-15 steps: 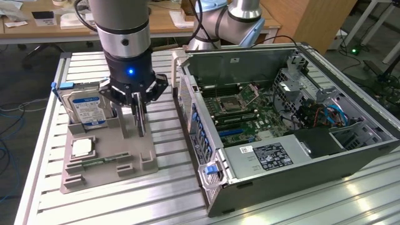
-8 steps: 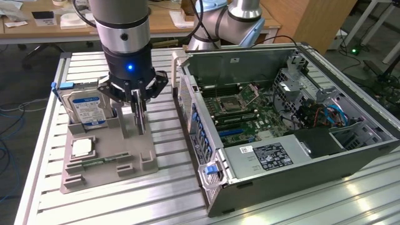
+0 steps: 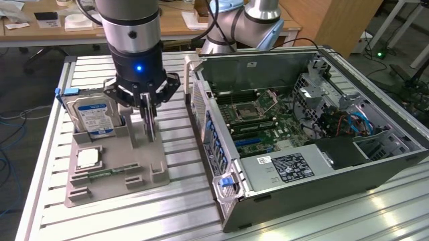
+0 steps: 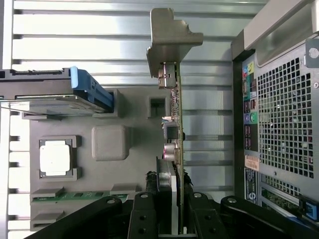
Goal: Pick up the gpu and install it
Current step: 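Pick up the gpu and move the gpu toward the slot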
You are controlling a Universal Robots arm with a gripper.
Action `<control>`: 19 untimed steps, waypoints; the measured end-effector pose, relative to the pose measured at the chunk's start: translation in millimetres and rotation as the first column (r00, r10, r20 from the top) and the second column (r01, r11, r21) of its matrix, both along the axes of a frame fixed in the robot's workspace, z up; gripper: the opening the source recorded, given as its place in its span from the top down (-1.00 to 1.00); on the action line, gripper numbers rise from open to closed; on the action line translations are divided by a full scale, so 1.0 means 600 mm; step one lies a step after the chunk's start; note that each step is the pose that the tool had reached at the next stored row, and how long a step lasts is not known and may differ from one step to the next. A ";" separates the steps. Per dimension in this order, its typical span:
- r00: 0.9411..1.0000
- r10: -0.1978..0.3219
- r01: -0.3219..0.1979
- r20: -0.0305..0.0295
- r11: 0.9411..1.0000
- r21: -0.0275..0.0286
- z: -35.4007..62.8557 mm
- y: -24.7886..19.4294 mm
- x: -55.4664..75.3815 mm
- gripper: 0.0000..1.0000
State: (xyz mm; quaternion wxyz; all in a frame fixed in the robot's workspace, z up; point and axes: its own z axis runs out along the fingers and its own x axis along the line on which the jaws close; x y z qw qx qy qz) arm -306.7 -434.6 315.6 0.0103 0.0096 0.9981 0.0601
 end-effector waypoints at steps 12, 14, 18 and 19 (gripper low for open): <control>1.000 0.001 -0.001 0.000 1.000 0.001 0.017 0.0000 0.000 0.44; 1.000 0.001 -0.001 0.000 1.000 0.001 0.019 0.0000 0.000 0.44; 1.000 0.001 -0.001 0.000 1.000 0.002 0.022 0.0000 0.000 0.44; 1.000 0.002 -0.002 0.000 1.000 0.002 0.023 0.0000 0.000 0.44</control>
